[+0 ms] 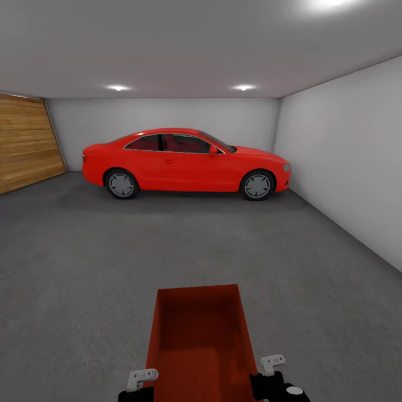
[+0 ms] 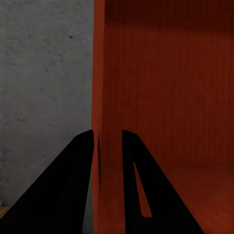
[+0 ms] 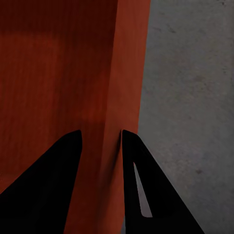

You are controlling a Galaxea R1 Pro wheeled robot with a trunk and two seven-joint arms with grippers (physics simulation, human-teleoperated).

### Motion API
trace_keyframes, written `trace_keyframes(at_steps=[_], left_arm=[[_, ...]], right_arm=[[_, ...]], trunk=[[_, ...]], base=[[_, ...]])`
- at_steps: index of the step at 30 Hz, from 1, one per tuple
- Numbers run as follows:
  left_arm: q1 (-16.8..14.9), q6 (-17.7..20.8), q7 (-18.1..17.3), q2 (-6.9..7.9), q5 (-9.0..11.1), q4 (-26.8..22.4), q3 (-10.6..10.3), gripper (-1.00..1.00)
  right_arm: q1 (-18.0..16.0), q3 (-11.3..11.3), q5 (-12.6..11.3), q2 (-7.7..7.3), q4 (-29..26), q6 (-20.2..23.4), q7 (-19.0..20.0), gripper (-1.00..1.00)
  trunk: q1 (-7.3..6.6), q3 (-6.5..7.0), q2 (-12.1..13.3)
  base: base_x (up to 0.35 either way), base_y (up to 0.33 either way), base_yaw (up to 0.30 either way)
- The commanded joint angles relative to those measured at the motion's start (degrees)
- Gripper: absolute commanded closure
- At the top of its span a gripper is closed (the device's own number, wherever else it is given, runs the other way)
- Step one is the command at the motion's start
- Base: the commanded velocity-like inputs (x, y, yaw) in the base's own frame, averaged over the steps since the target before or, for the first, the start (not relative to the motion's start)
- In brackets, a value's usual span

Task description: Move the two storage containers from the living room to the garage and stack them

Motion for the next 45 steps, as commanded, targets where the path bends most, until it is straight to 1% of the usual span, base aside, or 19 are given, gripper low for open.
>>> trace_keyframes(at_steps=[1, 7, 12, 25, 35, 45], left_arm=[[0.0, -1.4, 1.1, 2.50, -0.1, -0.2, 0.1, 1.00], [0.0, -1.4, 1.1, 2.50, -0.1, -0.2, 0.1, 1.00], [0.0, -1.4, 1.2, 2.50, -0.1, -0.2, 0.1, 1.00], [0.0, -1.4, 1.2, 2.50, -0.2, -0.2, 0.1, 1.00], [0.0, -1.4, 1.2, 2.50, -0.2, -0.2, 0.1, 1.00], [0.0, -1.4, 1.3, 2.53, -0.2, -0.2, 0.1, 1.00]], right_arm=[[0.0, -0.3, 0.3, 0.02, 0.0, 0.4, 1.3, 1.00], [0.0, -0.3, 0.3, 0.00, 0.0, 0.4, 1.3, 1.00], [0.0, -0.3, 0.3, 0.02, 0.0, 0.4, 1.3, 1.00], [0.0, -0.3, 0.3, 0.00, 0.0, 0.4, 1.3, 1.00], [0.0, -0.2, 0.3, 0.01, 0.0, 0.4, 1.3, 1.00], [0.0, -0.2, 0.3, -0.02, 0.0, 0.4, 1.3, 1.00]], trunk=[[0.03, -0.10, -0.1], [0.03, -0.10, -0.1], [0.03, -0.10, -0.1], [0.03, -0.10, -0.1], [0.03, -0.10, -0.1], [0.03, -0.10, -0.1]], base=[[0.000, 0.000, 0.004], [0.013, 0.000, 0.001], [0.149, 0.000, 0.000], [0.009, 0.000, 0.000], [0.182, 0.000, 0.000], [0.029, 0.000, 0.000]])
